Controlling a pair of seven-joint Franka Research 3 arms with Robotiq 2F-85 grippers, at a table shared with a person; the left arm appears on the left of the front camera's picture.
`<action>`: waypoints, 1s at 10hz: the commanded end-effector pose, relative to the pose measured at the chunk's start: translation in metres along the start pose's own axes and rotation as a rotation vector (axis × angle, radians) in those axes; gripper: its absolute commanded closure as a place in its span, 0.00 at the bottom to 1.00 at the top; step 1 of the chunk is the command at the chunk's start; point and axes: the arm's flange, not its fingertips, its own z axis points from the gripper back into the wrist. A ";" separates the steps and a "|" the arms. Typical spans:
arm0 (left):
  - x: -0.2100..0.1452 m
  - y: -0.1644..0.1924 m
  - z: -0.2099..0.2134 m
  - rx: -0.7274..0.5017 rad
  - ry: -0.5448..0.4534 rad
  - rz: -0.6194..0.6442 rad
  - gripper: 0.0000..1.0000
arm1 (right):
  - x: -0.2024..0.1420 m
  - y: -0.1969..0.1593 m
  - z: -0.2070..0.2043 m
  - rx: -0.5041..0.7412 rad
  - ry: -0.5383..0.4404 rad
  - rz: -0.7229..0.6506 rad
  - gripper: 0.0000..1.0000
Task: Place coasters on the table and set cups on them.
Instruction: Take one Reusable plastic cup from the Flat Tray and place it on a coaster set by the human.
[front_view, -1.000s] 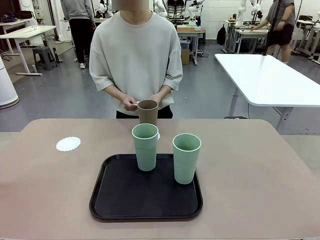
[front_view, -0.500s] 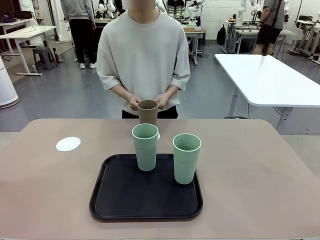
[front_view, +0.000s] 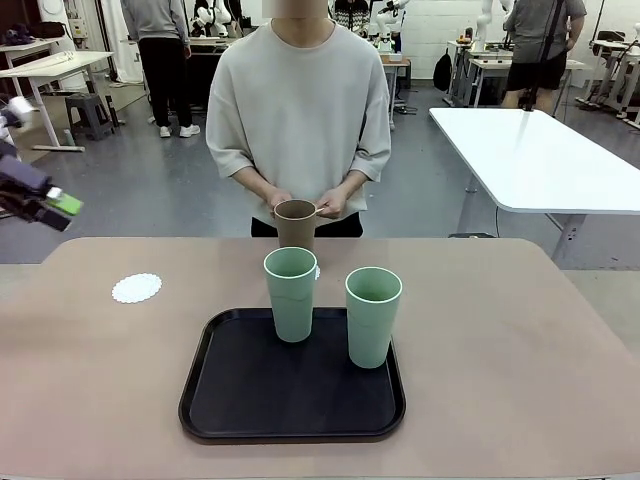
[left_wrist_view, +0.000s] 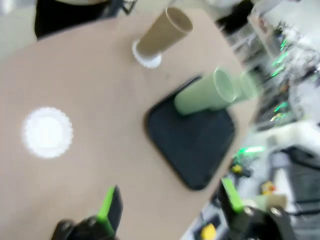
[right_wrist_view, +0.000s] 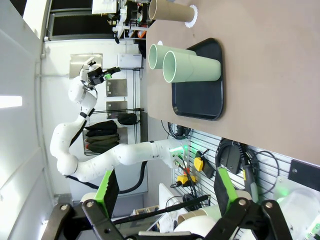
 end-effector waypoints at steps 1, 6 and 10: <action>0.011 -0.035 -0.040 0.218 0.121 -0.139 0.00 | 0.001 0.001 0.000 0.024 -0.008 0.007 0.00; 0.040 -0.065 -0.118 0.460 0.472 -0.492 0.00 | 0.001 0.001 0.000 0.024 -0.008 0.007 0.00; 0.036 -0.065 -0.139 0.429 0.530 -0.537 0.00 | 0.001 0.001 0.000 0.024 -0.008 0.007 0.00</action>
